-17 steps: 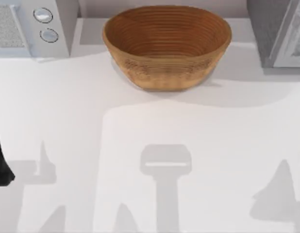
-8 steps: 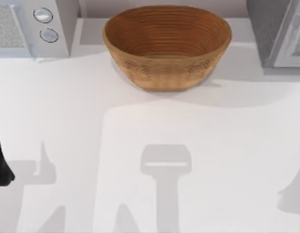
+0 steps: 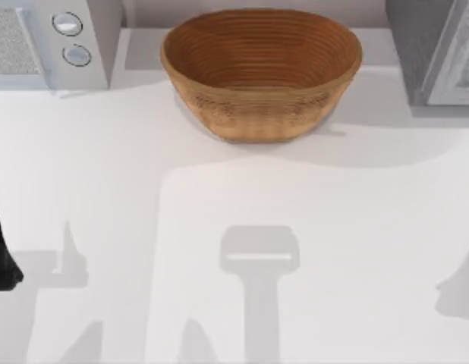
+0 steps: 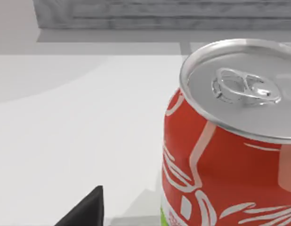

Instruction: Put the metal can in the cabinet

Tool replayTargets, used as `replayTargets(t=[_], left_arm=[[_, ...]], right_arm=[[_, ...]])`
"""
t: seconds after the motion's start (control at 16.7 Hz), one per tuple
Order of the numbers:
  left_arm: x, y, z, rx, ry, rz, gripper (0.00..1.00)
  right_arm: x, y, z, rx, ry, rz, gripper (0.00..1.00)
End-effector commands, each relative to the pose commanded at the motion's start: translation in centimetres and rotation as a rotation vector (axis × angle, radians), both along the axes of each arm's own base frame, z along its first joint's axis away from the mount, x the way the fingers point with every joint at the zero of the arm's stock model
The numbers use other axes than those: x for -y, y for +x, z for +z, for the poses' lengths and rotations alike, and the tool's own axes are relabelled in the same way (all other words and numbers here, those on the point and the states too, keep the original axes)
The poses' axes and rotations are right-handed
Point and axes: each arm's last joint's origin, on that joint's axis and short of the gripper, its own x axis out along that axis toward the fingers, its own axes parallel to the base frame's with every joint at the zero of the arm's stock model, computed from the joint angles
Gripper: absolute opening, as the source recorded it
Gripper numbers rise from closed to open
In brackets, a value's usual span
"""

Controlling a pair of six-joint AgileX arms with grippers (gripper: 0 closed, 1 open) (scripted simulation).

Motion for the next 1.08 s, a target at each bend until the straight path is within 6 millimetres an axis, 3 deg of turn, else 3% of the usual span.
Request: replayTargets(t=[0.3, 0.6, 1.08], left_arm=[[0.0, 0.0, 0.0, 0.000, 0.000, 0.000, 1.00], [0.0, 0.0, 0.0, 0.000, 0.000, 0.000, 1.00], [0.0, 0.0, 0.0, 0.000, 0.000, 0.000, 1.00]], right_arm=[[0.0, 3.7, -1.1, 0.000, 0.000, 0.000, 1.00], [0.0, 4.2, -1.3, 0.000, 0.000, 0.000, 1.00], [0.0, 4.2, -1.3, 0.000, 0.000, 0.000, 0.40]])
